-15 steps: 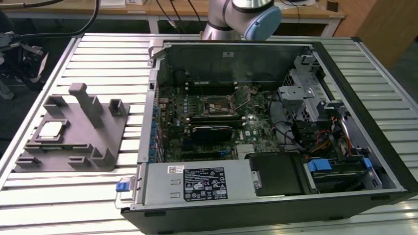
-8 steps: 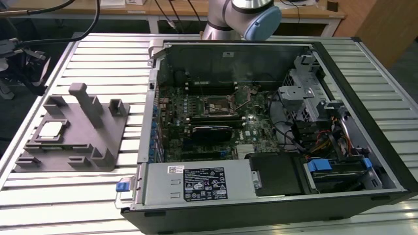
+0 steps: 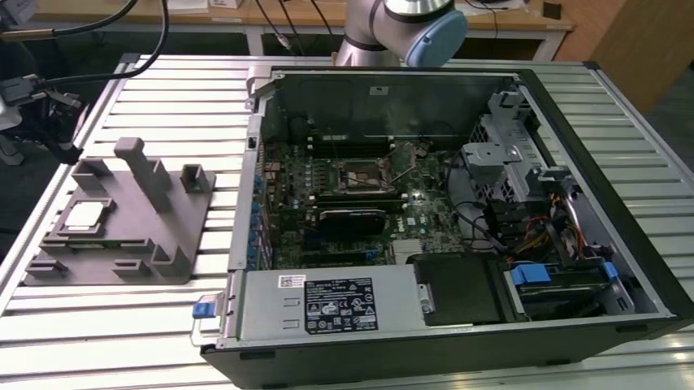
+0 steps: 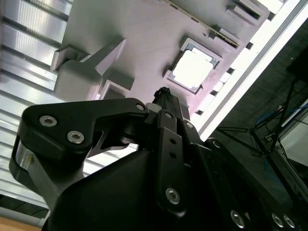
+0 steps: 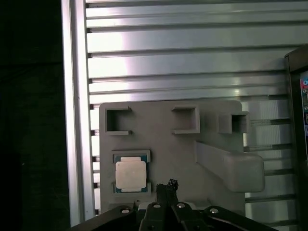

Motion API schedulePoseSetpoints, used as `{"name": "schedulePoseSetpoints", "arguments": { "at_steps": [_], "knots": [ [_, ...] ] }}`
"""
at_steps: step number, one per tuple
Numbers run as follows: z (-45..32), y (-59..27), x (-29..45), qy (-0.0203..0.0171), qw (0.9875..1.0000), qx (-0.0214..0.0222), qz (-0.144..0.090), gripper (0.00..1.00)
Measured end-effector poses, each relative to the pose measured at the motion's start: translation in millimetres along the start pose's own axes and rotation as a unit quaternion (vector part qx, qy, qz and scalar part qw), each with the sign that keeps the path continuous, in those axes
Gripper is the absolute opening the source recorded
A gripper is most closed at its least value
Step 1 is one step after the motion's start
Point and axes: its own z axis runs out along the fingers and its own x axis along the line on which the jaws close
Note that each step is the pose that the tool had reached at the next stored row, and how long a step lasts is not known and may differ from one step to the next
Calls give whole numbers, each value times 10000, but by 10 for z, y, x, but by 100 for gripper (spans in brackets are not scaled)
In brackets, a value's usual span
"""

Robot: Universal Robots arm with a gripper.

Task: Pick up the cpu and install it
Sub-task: 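Reach for the cpu, then pick up the cpu and move it towards the insertion slot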

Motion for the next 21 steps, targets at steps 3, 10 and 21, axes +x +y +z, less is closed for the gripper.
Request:
{"name": "schedulePoseSetpoints", "arguments": {
  "at_steps": [3,10,21],
  "knots": [
    [1,0,0,1,10000,1,0,11],
    [18,-1,1,0,10000,0,0,11],
    [75,-4,5,0,10000,0,0,11]
  ]
}}
